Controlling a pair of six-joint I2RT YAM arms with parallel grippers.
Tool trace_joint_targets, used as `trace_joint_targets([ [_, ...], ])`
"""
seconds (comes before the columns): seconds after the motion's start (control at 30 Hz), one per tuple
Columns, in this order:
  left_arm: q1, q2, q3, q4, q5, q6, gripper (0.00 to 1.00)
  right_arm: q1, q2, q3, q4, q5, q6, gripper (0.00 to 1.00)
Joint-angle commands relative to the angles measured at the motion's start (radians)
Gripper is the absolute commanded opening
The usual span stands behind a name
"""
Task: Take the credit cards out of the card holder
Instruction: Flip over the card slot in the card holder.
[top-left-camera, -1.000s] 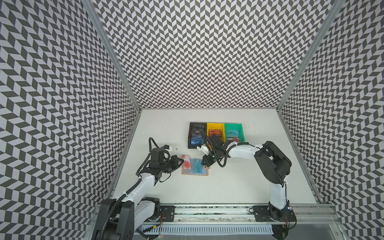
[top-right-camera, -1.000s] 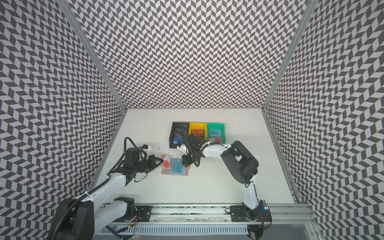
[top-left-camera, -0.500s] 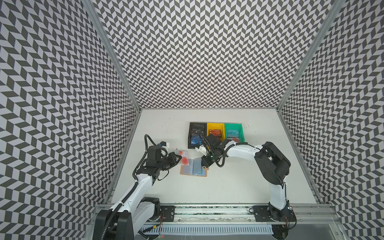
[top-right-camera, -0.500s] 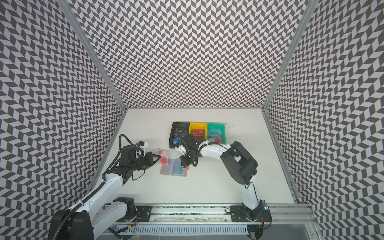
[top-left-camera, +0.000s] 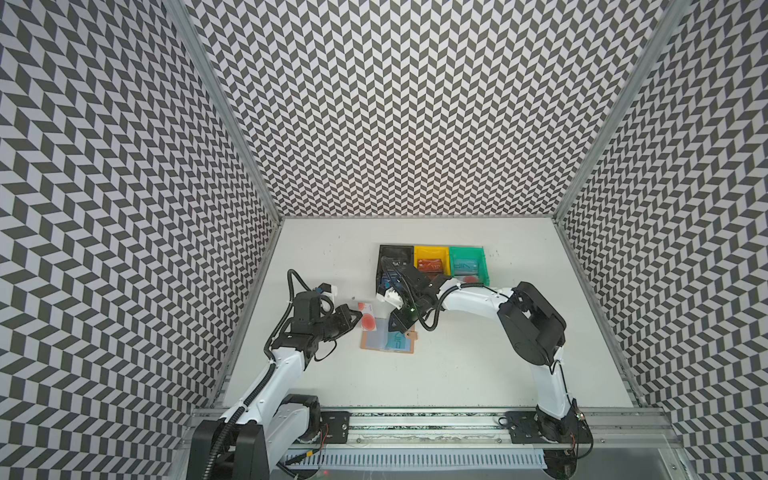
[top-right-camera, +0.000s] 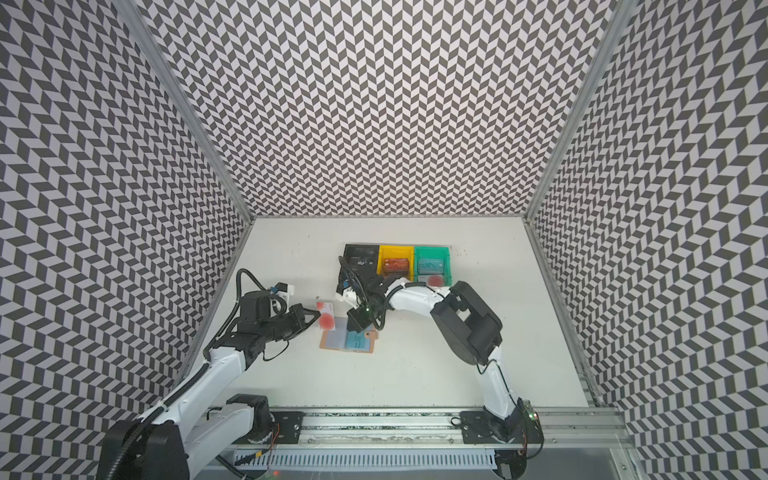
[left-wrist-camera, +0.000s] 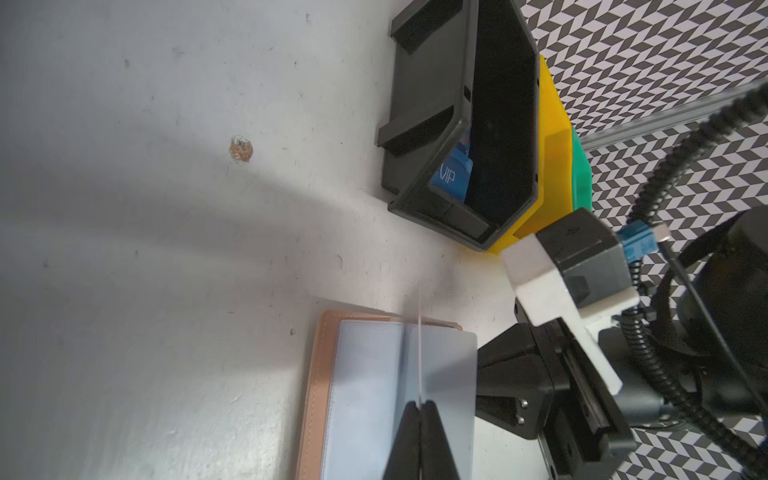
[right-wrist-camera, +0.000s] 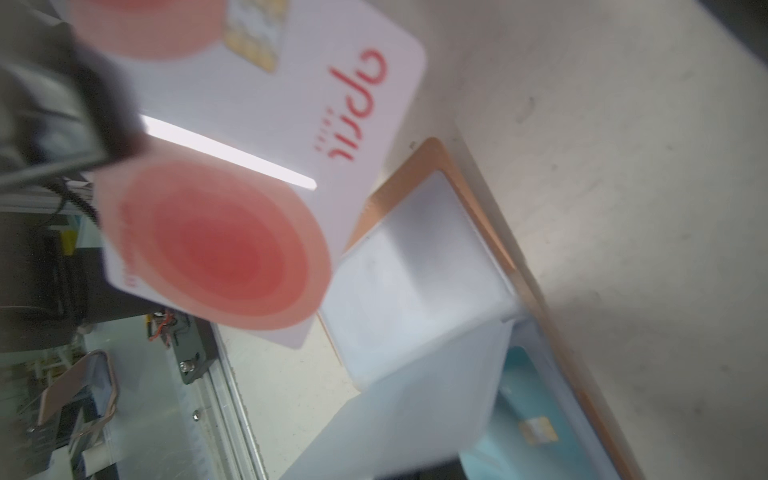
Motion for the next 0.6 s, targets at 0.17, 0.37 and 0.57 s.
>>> trace_joint_targets([
  [0.17, 0.019, -0.019, 0.021, -0.019, 0.029, 0.014, 0.0, 0.01, 0.09, 0.016, 0.062, -0.115, 0.008, 0.0],
  [0.37, 0.031, -0.04, 0.031, -0.042, 0.033, 0.019, 0.0, 0.007, 0.104, -0.016, 0.106, -0.139, 0.018, 0.0],
  [0.57, 0.037, -0.048, 0.03, -0.04, 0.049, 0.019, 0.0, 0.007, 0.074, -0.016, 0.112, -0.147, 0.019, 0.0],
])
